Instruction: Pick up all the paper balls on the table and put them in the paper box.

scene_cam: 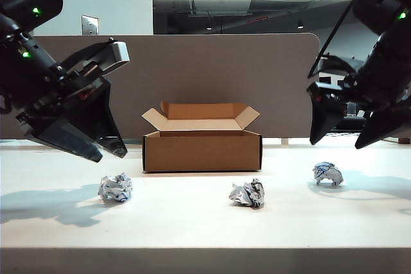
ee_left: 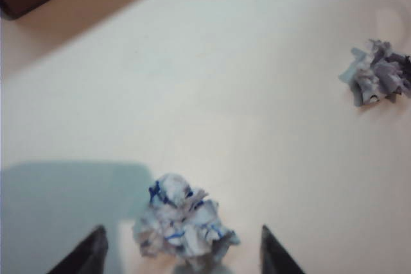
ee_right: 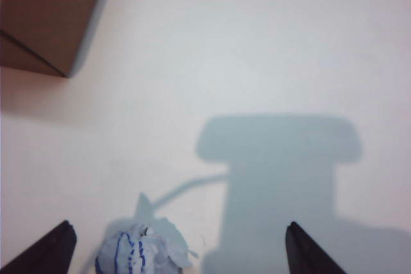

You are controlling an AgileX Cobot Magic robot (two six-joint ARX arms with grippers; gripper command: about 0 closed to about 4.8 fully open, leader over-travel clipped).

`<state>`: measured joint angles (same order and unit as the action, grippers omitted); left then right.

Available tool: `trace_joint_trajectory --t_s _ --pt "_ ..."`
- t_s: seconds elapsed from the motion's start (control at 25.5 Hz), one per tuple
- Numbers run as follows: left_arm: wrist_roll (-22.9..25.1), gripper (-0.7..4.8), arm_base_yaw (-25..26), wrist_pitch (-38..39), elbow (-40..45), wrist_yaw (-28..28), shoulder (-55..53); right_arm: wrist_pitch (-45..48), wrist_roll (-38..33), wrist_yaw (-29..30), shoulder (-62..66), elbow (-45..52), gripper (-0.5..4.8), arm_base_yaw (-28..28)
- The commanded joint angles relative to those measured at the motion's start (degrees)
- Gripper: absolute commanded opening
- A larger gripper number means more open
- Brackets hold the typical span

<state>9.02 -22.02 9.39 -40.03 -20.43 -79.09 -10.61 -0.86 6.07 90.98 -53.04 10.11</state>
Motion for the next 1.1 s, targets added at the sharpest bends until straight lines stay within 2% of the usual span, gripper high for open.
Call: trace_joint_trajectory --t_s 0.04,0.24,0.55,1.02,1.1 --pt "0.98 3.11 -0.63 -2.82 -0.26 1.27 -1.29 1.49 -0.48 0.07 1.03 -0.22 4.41 0.24" --pt "1.73 3.11 -2.62 -2.95 -1.33 3.28 -4.39 2.08 -0.68 0.09 2.75 -0.24 4.41 0.48" --pt "1.6 3.1 -3.1 -1.73 -3.04 7.58 -9.97 2.8 -1.09 0.09 3.96 -0.26 4.41 0.5" --pt "0.48 3.09 -3.1 -0.15 -3.3 7.56 -10.01 1.86 -3.65 3.04 6.32 -0.63 4.39 2.05" --pt "0.42 3.09 -3.1 0.0 -3.3 7.56 -10.03 1.9 -3.63 2.8 6.62 -0.63 4.25 2.71"
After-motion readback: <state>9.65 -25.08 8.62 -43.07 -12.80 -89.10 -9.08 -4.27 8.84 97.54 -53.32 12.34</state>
